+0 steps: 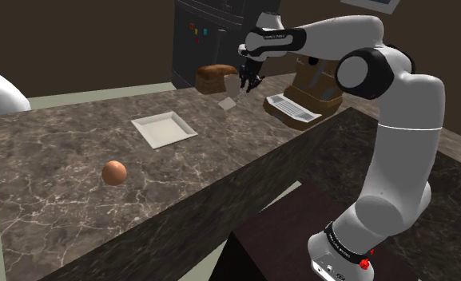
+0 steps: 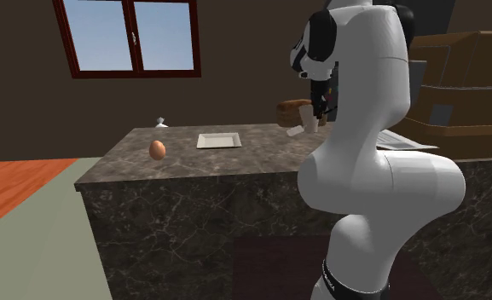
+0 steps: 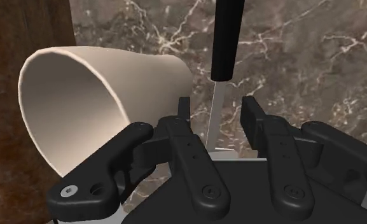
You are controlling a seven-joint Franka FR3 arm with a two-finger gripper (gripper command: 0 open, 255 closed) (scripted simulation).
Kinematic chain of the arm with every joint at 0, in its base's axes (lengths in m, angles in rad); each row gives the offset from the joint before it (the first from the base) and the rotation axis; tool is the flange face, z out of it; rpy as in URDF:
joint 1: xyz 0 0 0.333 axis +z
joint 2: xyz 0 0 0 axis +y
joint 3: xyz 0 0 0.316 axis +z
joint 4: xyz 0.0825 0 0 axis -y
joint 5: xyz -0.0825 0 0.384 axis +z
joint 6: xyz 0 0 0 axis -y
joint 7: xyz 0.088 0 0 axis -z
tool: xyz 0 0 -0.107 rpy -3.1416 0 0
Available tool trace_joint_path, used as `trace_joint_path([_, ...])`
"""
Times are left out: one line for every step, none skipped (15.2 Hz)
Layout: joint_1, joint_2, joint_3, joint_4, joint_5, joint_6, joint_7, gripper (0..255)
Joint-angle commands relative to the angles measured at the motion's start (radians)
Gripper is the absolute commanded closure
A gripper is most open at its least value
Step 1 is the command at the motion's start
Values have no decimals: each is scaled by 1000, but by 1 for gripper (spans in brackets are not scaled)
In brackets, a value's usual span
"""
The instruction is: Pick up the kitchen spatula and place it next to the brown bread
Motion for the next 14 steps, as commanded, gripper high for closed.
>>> trace_joint_path([9,101,4,-40,-2,10,10,0])
trace_joint_path([0,111,2,17,0,-35,-1,0])
trace_joint_path([-9,72,-1,-41,2,-14,-15,0])
trace_joint_path([-13,86,-2,-16,3,-24,-19,0])
trace_joint_path([-14,117,0,2,5,-15,-20,0])
trace_joint_path([-13,105,0,17,4,-41,-19,0])
trace_joint_path([-12,95,0,35,4,-69,-19,0])
trace_joint_path([-11,85,0,54,3,-97,-19,0])
trace_joint_path([-10,79,0,70,3,-120,-19,0])
trace_joint_path([-10,79,0,70,3,-120,-19,0])
trace_joint_path([-10,79,0,70,3,-120,-19,0])
trace_joint_path([-10,79,0,70,3,-120,-19,0])
trace_joint_path([-10,79,0,70,3,-120,-19,0])
trace_joint_path([-10,79,0,70,3,-120,-19,0])
